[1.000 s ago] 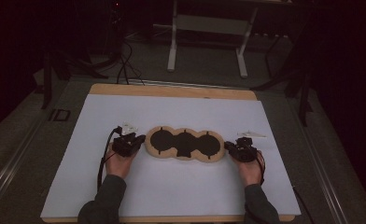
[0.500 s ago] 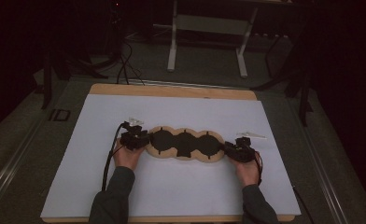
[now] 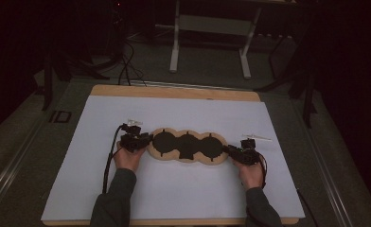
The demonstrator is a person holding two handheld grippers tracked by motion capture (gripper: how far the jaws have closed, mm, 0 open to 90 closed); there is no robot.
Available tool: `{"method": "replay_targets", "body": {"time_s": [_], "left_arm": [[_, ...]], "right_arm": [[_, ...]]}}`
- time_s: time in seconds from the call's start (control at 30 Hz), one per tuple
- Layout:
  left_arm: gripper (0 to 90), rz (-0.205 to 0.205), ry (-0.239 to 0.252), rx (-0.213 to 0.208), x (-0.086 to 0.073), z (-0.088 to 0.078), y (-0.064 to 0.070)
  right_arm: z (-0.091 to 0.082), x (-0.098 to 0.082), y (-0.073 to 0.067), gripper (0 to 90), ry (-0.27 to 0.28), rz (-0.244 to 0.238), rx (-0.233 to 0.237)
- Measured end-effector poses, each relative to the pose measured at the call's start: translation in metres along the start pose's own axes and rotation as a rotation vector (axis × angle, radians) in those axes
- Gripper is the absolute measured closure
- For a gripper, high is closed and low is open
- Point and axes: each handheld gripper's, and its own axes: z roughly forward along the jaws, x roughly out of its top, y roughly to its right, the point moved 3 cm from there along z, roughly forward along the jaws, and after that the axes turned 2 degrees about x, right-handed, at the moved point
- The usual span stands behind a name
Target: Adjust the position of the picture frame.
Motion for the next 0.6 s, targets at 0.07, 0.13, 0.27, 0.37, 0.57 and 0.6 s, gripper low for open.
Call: {"method": "replay_targets", "body": {"time_s": [0.07,0.13,0.27,0.37,0.57,0.6], "left_arm": [[76.1,-0.004,-0.002,-0.013,-0.001,0.000,0.000],[78.6,0.019,-0.003,0.013,0.000,-0.001,0.004],[79.3,0.023,-0.007,0.018,-0.001,-0.001,0.005],[79.5,0.046,-0.014,0.031,-0.001,-0.004,0.006],[79.6,0.056,-0.015,0.034,-0.007,-0.010,0.005],[79.6,0.053,-0.015,0.034,-0.008,-0.012,0.004]], "right_arm": [[0.000,0.000,0.001,73.2,-0.006,0.024,0.016],[0.000,0.000,0.002,73.8,-0.007,0.038,0.026],[0.000,0.000,0.002,74.1,-0.007,0.045,0.029],[0.000,0.000,0.002,74.4,-0.007,0.052,0.032],[0.001,-0.001,-0.002,74.6,-0.011,0.045,0.037],[0.001,-0.001,-0.002,74.7,-0.011,0.044,0.040]]}}
